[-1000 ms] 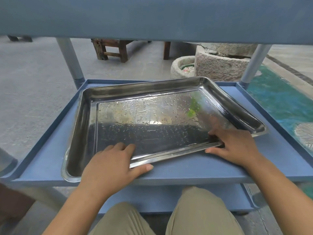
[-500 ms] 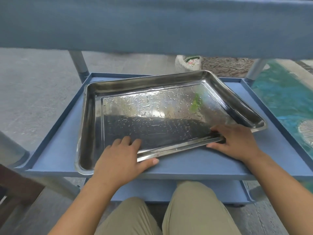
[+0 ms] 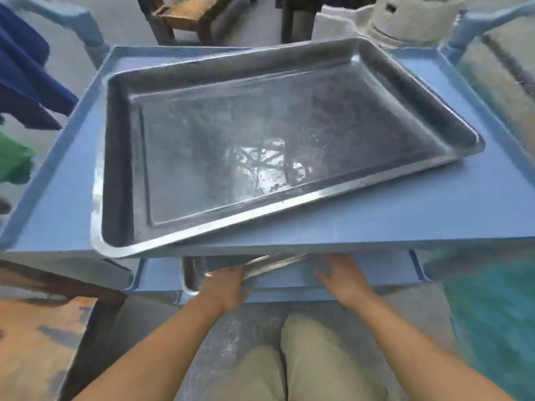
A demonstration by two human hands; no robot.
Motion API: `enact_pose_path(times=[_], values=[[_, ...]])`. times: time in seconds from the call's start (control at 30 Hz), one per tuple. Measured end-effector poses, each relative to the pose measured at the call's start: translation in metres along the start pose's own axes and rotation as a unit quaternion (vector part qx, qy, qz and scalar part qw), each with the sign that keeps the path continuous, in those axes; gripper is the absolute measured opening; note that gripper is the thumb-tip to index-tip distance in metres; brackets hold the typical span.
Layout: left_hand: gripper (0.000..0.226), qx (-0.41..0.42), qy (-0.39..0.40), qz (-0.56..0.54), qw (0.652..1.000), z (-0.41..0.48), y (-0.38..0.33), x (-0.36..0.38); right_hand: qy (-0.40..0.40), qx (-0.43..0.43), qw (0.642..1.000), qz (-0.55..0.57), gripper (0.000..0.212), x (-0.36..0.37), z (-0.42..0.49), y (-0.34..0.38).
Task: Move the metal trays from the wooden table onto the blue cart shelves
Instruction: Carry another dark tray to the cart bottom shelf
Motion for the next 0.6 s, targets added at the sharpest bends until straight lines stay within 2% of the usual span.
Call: enact_pose_path(times=[0.1, 0.23, 0.43, 0.6], values=[[0.053, 0.020, 0.030, 0.008, 0.999, -0.047, -0.022, -0.031, 0.091, 0.041, 0.995, 0.019, 0.043, -0.033, -0.046, 0.017], [0.044, 0.055, 0.037, 0.019, 0.998, -0.098, -0.046, -0.069, 0.101, 0.066, 0.991, 0.053, 0.034, -0.075, -0.102, 0.028], [0.043, 0.164, -0.009, 0.044, 0.986, -0.148, -0.078, -0.091, 0.002, 0.170, 0.977, 0.131, 0.046, -0.113, -0.193, 0.020], [0.040, 0.282, -0.006, 0.103, 0.954, -0.199, -0.137, -0.085, -0.096, 0.300, 0.927, 0.203, 0.044, -0.119, -0.331, -0.007]])
Point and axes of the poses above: each hand's wrist, its own z-axis towards the middle knuckle, its own x-axis out of the palm, y = z × x, the point moved 2 cm from there along z, towards the middle knuckle, and after that the axes turned 7 degrees about -z, right-handed, at the moved point
